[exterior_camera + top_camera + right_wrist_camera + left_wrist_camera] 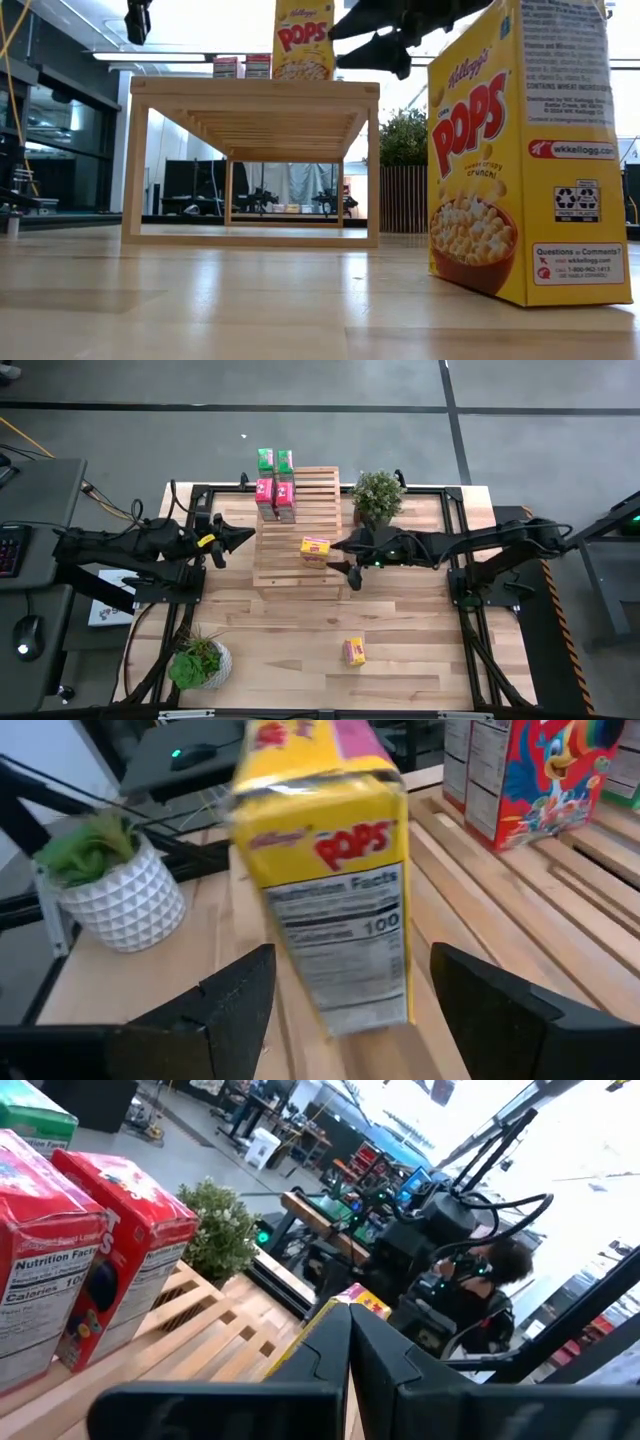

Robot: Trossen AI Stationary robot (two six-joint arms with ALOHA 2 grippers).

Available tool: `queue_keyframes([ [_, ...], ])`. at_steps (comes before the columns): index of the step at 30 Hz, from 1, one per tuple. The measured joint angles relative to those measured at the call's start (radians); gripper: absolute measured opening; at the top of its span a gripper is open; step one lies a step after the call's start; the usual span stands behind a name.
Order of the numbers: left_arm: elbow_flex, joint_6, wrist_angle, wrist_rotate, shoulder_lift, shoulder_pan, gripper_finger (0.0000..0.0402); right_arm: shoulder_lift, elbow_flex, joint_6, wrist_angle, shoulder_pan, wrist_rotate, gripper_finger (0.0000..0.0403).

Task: Stack cereal on shelf
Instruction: Put the right yellow cereal box on the shelf

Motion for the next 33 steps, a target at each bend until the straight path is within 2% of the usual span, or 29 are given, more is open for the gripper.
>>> queue_keyframes([
  [11, 0.000, -0.016, -0.002, 0.001, 0.000, 0.000, 0.0000, 0.070, 0.044, -0.034, 0.023, -0.001, 0.000, 0.0259],
  [20, 0.000, -0.015, -0.001, 0.001, -0.003, 0.000, 0.0000, 0.119, 0.045, -0.034, 0.115, -0.001, -0.027, 0.0259],
  [25, 0.002, 0.025, 0.002, 0.000, -0.072, 0.000, 0.0000, 0.121, 0.045, -0.025, 0.118, 0.004, -0.019, 0.0257],
  [28, 0.002, 0.045, 0.001, -0.015, -0.130, 0.000, 0.0000, 0.121, 0.045, -0.007, 0.131, 0.012, -0.017, 0.0240],
  [33, 0.002, 0.056, 0.003, -0.041, -0.216, 0.000, 0.0000, 0.121, 0.045, -0.006, 0.148, 0.029, 0.025, 0.0190],
])
